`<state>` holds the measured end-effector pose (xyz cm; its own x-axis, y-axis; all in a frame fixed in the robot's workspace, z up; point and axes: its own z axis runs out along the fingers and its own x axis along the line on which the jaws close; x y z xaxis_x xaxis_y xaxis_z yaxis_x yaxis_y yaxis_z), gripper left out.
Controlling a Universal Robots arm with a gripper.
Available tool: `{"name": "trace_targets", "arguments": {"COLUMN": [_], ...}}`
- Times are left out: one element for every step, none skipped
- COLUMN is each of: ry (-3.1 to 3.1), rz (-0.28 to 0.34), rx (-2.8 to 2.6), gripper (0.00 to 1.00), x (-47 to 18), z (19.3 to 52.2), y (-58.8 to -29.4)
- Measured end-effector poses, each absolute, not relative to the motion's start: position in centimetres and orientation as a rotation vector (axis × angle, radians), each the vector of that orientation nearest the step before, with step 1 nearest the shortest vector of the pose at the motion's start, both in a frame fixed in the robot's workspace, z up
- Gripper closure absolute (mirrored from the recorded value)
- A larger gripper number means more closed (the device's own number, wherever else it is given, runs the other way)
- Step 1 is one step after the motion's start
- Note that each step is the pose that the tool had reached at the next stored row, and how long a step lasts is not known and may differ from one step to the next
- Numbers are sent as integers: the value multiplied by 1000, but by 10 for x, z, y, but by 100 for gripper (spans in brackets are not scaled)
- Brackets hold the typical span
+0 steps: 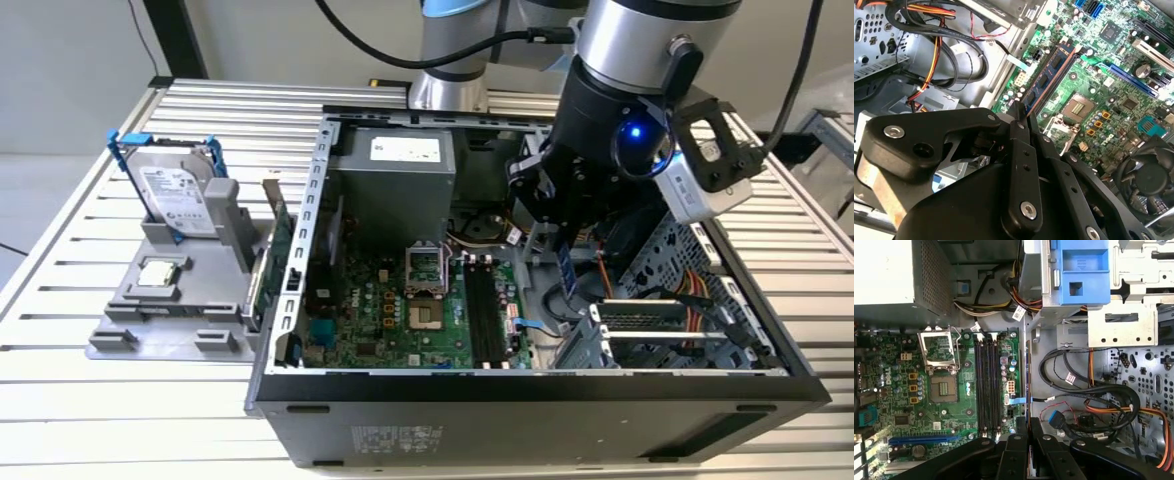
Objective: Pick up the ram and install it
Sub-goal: 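Insert the ram into the slot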
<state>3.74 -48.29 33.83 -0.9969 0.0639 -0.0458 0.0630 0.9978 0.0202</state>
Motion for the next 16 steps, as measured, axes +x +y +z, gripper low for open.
{"name": "trace_targets", "arguments": {"ry": [3094,3093,3093,3093,3093,3093,3093,3093,3093,3093,3093,3093,3093,3093,3093,3093], "rz": [29,29,29,29,29,30,30,29,29,29,29,29,29,29,29,29], "rx": [98,98,98,98,98,98,98,98,98,98,98,99,98,98,98,98], "gripper": [100,100,100,100,100,100,100,100,100,100,100,100,100,100,100,100], "x": [37,37,37,37,37,37,37,37,37,37,37,37,37,37,37,37], "z": [338,338,338,338,338,337,336,335,335,333,332,331,329,328,326,324], "y": [-483,-483,-483,-483,-483,-483,-483,-483,-483,-483,-483,-483,-483,-483,-483,-483]}}
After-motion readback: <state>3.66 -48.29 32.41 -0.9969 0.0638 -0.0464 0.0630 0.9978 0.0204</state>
